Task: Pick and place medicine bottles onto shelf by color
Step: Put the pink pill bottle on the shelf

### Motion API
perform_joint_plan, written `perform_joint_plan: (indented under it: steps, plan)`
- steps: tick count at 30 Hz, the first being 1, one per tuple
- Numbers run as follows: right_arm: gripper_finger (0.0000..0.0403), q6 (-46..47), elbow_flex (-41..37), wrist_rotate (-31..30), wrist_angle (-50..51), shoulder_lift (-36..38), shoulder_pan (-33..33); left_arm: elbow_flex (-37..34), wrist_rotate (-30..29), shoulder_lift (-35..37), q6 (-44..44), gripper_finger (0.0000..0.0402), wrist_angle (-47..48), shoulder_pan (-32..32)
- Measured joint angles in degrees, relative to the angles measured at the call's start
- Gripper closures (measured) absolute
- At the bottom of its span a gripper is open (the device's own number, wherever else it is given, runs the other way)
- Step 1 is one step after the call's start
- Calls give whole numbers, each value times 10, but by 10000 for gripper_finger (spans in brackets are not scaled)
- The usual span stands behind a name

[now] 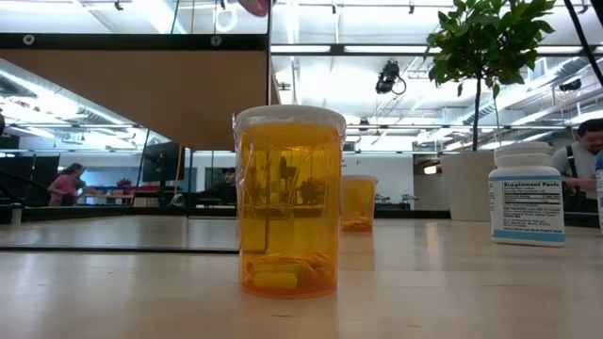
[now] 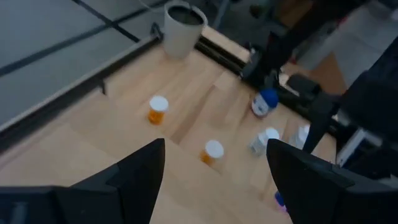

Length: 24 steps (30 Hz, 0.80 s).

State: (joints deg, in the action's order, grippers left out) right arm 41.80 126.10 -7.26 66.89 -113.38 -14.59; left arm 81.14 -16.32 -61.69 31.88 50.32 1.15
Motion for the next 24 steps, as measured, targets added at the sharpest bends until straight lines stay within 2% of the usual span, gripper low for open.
perform_joint_plan:
  steps: [9, 24]
  plan:
    - [210, -6, 1, -34, -19, -8, -10, 0, 28, -41, 3, 115, 15, 55]
    - [210, 17, 0, -5, -35, -59, -10, 0, 24, -18, 25, 115, 10, 58]
